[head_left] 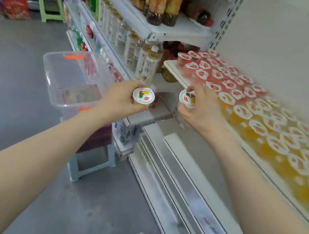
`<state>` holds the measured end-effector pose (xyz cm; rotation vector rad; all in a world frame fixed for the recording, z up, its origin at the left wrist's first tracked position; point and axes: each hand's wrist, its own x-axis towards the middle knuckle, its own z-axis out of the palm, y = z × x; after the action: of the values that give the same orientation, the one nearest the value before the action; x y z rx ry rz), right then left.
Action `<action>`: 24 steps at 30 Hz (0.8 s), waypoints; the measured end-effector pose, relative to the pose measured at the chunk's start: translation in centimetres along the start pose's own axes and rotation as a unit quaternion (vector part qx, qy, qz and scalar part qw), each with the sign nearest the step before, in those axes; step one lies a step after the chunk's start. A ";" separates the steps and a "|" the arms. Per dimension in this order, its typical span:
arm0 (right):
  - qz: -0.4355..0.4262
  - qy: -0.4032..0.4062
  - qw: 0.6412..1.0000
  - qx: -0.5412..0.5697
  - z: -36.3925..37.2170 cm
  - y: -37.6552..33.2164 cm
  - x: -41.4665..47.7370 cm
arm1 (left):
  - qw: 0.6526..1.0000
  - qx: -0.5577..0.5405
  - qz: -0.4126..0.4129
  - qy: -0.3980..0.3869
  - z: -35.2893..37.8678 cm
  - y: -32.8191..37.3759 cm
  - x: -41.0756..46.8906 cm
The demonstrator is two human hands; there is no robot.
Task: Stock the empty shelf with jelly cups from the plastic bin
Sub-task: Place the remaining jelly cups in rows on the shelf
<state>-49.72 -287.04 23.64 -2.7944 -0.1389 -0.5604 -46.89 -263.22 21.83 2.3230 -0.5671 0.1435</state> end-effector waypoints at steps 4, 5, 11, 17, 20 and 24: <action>0.031 0.035 0.998 -0.031 -5.3 3.5 -4.3 | 0.998 -0.009 0.059 -0.018 2.3 6.0 0.4; 0.037 0.047 0.997 -0.041 -6.6 4.5 -5.4 | 0.997 -0.017 0.069 -0.020 3.0 7.5 0.5; 0.081 0.105 0.989 -0.067 -15.0 10.3 -12.6 | 0.990 -0.019 0.140 -0.017 7.9 17.8 0.0; 0.126 0.130 0.977 -0.113 -22.8 16.7 -21.3 | 0.981 -0.071 0.175 -0.045 14.4 28.5 -2.5; 0.141 0.150 0.970 -0.132 -26.5 20.1 -26.4 | 0.974 -0.080 0.202 -0.056 18.4 33.8 -4.1; 0.188 0.164 0.956 -0.154 -30.9 24.5 -33.2 | 0.966 -0.110 0.223 -0.073 23.0 40.4 -6.9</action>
<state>-87.80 -320.81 31.63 -2.8500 0.5823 -1.0018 -72.14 -302.20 28.84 1.9706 -1.1206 0.1125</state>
